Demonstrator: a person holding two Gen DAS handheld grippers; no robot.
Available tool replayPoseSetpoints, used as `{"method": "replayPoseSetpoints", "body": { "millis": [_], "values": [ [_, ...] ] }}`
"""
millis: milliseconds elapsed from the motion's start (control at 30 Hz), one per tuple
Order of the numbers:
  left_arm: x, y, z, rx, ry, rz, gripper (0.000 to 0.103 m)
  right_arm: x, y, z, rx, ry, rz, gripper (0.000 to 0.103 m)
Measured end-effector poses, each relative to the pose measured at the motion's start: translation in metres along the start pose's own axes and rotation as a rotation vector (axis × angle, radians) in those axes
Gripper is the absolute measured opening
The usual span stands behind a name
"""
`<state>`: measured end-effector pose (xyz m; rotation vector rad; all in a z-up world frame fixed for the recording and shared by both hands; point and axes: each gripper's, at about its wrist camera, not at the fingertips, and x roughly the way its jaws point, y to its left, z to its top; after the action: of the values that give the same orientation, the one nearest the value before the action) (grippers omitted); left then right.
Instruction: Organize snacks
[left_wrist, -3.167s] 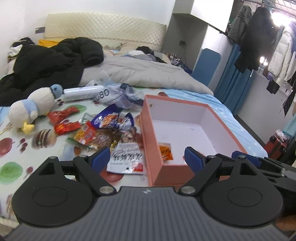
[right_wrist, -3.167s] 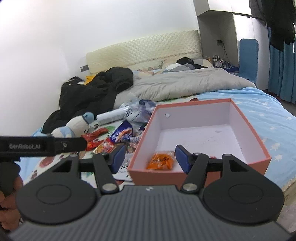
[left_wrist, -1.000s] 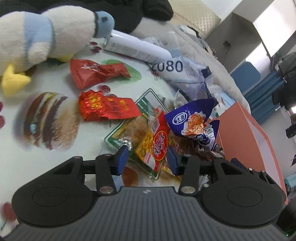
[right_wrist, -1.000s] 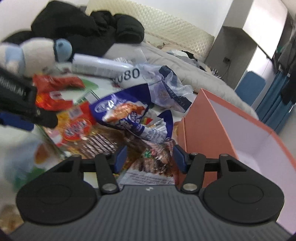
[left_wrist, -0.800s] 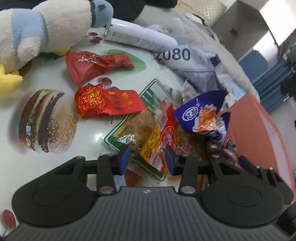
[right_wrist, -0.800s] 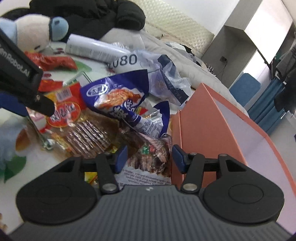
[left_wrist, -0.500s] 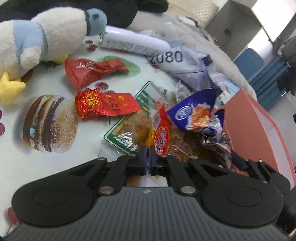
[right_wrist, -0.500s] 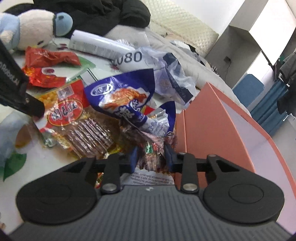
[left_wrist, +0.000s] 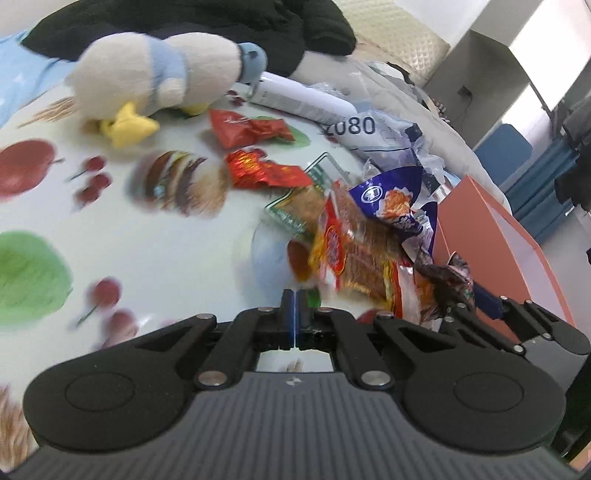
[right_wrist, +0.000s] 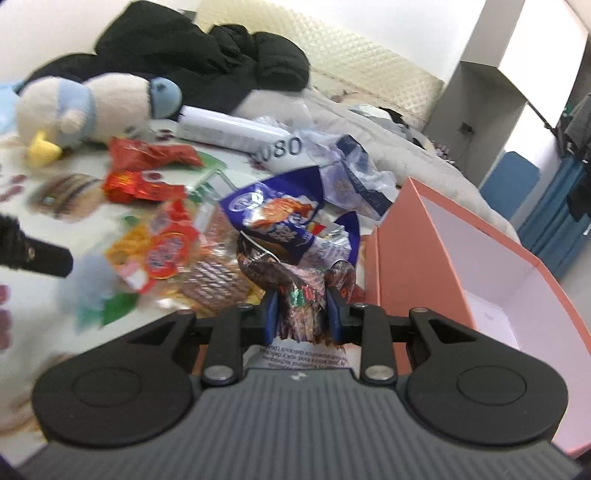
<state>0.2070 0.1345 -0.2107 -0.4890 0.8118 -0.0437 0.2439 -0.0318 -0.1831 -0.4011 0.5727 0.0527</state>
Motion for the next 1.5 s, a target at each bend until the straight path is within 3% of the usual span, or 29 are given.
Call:
{"method": "replayPoseSetpoints", "body": {
  "millis": [133,200,267,333,467,533,600,667,800,967,1033,1233,1500],
  "values": [
    [-0.013,0.004,-0.006,-0.033,-0.018,-0.038,0.002,-0.016,0.0,-0.009,0.001,-0.012,0.036,0.031],
    [-0.01,0.009,-0.005,-0.075,-0.03,-0.054,0.01,-0.019,-0.001,-0.015,0.013,0.006,0.063,0.031],
    [0.001,0.01,-0.002,-0.087,-0.017,-0.001,0.051,-0.022,-0.005,-0.021,0.05,0.01,0.109,0.031],
    [0.008,0.009,0.002,-0.094,-0.028,0.0,0.063,-0.024,-0.005,-0.025,0.076,0.013,0.147,0.032],
    [0.024,0.007,0.012,-0.1,-0.03,-0.062,0.062,-0.025,-0.004,-0.029,0.089,0.004,0.208,0.038],
    [0.033,0.004,0.017,-0.089,-0.024,-0.078,0.061,-0.027,-0.006,-0.032,0.108,0.0,0.222,0.069],
    [0.044,0.001,0.021,-0.077,-0.017,-0.087,0.061,-0.032,-0.008,-0.035,0.125,-0.028,0.236,0.08],
    [0.053,-0.001,0.024,-0.069,-0.019,-0.109,0.058,-0.033,-0.008,-0.038,0.116,-0.045,0.244,0.08],
    [0.072,-0.009,0.027,-0.065,0.011,-0.119,0.046,-0.021,-0.008,-0.044,0.133,0.009,0.235,0.079],
    [0.079,-0.022,0.021,-0.034,0.003,-0.104,0.009,-0.011,-0.009,-0.049,0.16,0.04,0.251,0.079],
    [0.074,-0.025,0.021,-0.039,-0.015,-0.109,0.003,-0.007,-0.01,-0.052,0.182,0.064,0.278,0.077],
    [0.051,-0.036,0.02,-0.006,-0.04,-0.092,0.0,-0.006,-0.016,-0.053,0.207,0.09,0.301,0.052],
    [0.013,-0.017,0.005,-0.061,-0.061,-0.048,0.0,-0.026,-0.028,-0.051,0.194,0.088,0.313,0.046]
  ]
}}
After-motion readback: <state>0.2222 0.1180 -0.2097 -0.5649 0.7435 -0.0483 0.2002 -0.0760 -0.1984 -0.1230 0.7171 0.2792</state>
